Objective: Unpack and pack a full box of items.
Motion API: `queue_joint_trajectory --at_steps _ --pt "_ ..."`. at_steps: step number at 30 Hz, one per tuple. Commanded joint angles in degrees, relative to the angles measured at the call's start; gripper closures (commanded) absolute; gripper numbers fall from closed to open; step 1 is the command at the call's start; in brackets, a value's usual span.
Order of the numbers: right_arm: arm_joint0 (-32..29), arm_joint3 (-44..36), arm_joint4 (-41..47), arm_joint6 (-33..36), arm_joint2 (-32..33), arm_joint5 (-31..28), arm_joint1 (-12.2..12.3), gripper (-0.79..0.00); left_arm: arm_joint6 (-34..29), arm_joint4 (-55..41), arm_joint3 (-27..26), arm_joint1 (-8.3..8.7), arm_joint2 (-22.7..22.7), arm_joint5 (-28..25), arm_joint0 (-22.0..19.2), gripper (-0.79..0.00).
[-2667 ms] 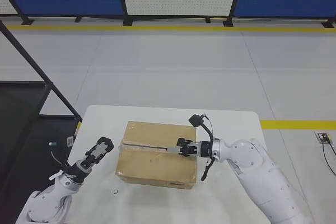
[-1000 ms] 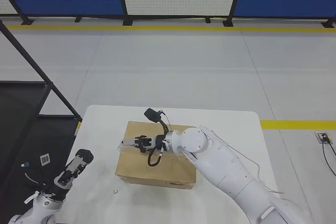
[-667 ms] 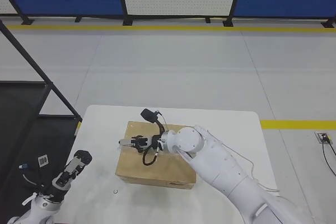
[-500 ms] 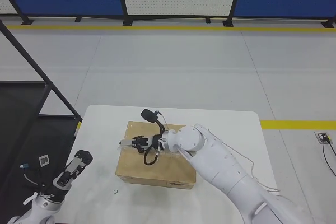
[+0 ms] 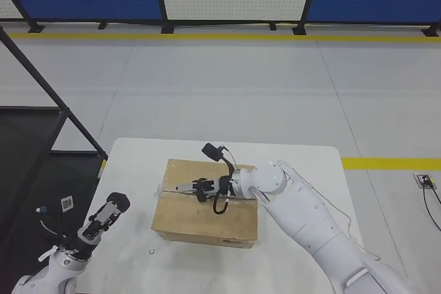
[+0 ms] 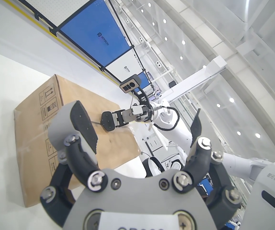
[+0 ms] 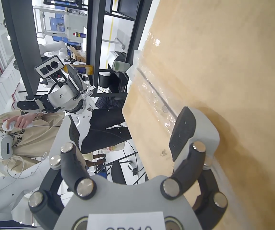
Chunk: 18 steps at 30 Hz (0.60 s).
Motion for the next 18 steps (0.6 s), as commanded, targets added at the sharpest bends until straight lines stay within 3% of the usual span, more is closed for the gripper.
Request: queue_joint_trajectory --at_steps 1,12,18 --pt "-1.42 -2.16 -1.11 0.53 1.93 0.87 1.24 -0.785 -0.14 0.4 -0.27 -0.03 0.42 0.4 -0.51 -0.785" --pt "-15.22 -20.54 -7.36 1.79 16.93 5.62 8.67 -0.785 -0.58 2.11 -0.03 -0.27 3.36 2.19 -3.44 -0.785" --pt "-23.5 -29.44 -9.72 2.43 24.77 8.92 11.56 -0.785 -0.89 3.03 -0.17 -0.43 5.07 2.67 -4.88 -0.785"
